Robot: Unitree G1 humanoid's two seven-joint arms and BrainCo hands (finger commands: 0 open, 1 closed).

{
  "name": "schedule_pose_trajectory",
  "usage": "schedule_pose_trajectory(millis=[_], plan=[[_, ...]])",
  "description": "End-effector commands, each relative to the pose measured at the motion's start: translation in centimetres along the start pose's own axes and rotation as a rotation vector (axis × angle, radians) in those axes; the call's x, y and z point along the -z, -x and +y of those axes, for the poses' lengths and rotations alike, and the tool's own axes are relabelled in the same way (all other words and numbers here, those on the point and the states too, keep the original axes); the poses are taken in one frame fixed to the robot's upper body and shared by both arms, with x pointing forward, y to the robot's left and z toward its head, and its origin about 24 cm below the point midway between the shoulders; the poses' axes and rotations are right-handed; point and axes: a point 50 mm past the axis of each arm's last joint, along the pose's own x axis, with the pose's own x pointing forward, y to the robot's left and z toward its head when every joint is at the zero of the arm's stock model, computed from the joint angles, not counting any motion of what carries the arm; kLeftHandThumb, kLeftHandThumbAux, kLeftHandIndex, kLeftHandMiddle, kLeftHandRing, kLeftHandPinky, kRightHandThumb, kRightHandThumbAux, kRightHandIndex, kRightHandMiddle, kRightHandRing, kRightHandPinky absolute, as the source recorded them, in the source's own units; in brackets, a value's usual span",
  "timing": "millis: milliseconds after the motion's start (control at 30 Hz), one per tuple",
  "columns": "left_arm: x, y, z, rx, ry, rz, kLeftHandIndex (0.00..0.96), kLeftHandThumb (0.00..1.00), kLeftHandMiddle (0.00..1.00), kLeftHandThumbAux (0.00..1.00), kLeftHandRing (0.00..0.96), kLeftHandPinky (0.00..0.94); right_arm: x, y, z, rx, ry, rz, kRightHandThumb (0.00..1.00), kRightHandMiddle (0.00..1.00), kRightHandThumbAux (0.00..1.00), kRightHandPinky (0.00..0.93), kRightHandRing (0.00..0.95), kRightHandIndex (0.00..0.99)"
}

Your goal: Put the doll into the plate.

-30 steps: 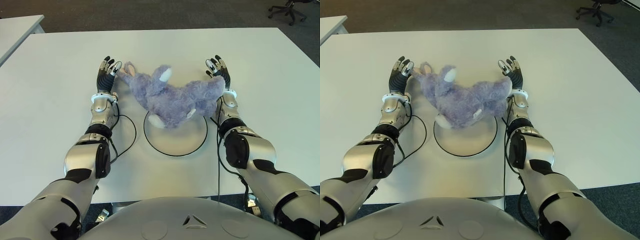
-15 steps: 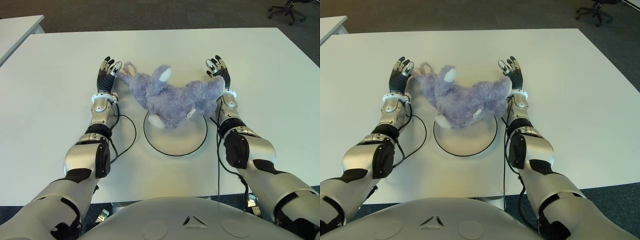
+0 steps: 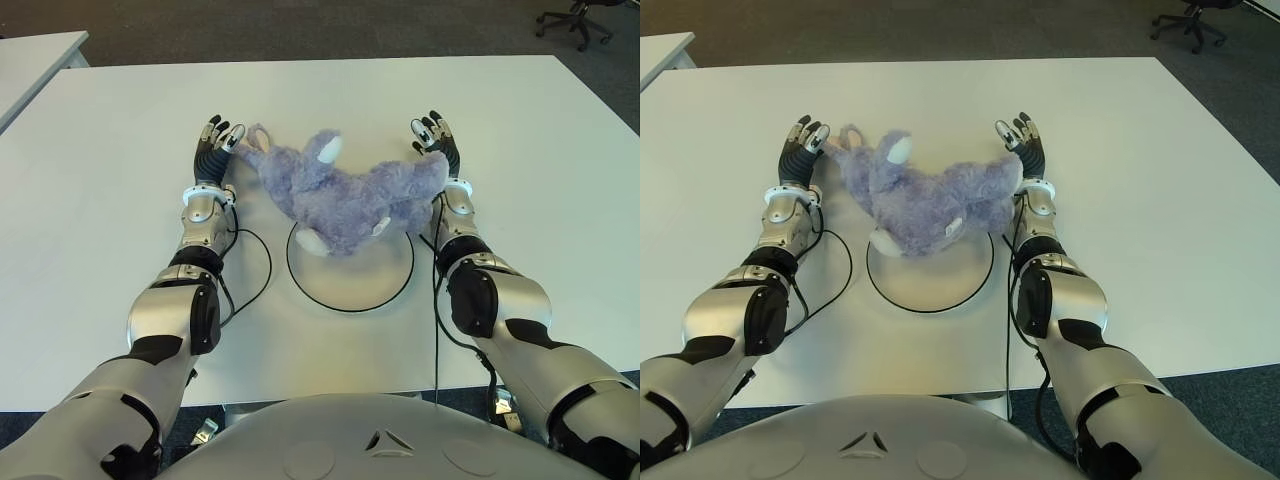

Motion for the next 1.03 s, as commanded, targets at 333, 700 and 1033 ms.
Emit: schedule_pose_trajectory(millis=[333, 700, 1033], plan=[[6.38, 3.46, 0.57, -0.033, -0.008, 0.283, 0.0, 0.0, 0.109, 0.541, 0.104, 0.084, 4.35, 2.22, -0.62, 0.032, -0.023, 0.163, 0.068, 0.075, 0.608, 0.087, 0.069, 0.033], [6.69, 3.62, 0.47, -0.045, -0.014, 0.304, 0.005, 0.0, 0.117, 0.543, 0.106, 0.069, 4.49, 2.32, -0.63, 0.027, -0.021, 0.166, 0.081, 0.086, 0.6, 0.109, 0.083, 0.041], [6.86, 3.74, 0.42, -0.044, -0.017, 0.311, 0.003, 0.0, 0.116, 0.528, 0.101, 0.068, 4.54, 2.36, -0.7, 0.025, -0.023, 0.168, 0.088, 0.088, 0.6, 0.1, 0.085, 0.041]])
